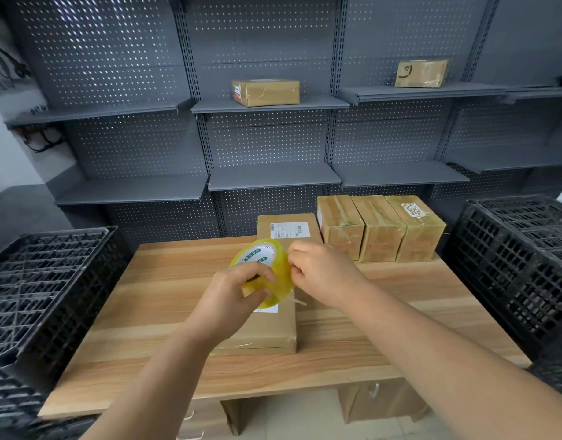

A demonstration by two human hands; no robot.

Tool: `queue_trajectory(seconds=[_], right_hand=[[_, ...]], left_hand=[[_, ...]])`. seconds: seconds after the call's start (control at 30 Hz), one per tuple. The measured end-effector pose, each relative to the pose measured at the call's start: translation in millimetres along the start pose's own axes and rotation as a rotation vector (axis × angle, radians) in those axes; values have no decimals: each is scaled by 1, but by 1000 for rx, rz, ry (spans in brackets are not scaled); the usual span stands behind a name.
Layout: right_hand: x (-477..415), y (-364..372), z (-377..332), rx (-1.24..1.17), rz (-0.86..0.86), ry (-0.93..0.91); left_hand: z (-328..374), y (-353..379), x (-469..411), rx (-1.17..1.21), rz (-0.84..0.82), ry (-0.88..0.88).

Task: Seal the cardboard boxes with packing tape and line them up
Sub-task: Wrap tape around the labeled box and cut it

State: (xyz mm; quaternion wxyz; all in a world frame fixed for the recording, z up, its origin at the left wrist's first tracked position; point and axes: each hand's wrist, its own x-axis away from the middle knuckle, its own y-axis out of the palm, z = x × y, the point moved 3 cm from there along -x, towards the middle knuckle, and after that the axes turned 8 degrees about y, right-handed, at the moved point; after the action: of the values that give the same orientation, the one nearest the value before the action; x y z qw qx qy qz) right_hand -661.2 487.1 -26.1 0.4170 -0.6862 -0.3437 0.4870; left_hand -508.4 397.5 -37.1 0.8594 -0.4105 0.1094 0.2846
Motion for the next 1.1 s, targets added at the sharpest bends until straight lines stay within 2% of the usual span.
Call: queue_trajectory(seconds=[0.43, 0.57, 0.7, 0.8, 0.87, 1.0, 1.1], right_hand=[[2, 0, 1, -86, 41, 10], [6, -1, 8, -116, 10, 69], [26, 6, 7, -198, -55, 106], [29, 3, 22, -408, 81, 249], [24, -1, 29, -523, 184, 278], [14, 3, 26, -531, 50, 270], [15, 4, 23, -513, 91, 229]], left_hand=[[-1, 8, 3, 54, 55, -25], [-5, 21, 3, 73, 84, -84], [-17, 12, -4, 172, 199, -219], [-21, 2, -3, 185, 161, -197], [-17, 4, 0, 201, 136, -183], [-11, 16, 2, 201, 111, -133], [-9, 19, 3, 176, 113, -103]])
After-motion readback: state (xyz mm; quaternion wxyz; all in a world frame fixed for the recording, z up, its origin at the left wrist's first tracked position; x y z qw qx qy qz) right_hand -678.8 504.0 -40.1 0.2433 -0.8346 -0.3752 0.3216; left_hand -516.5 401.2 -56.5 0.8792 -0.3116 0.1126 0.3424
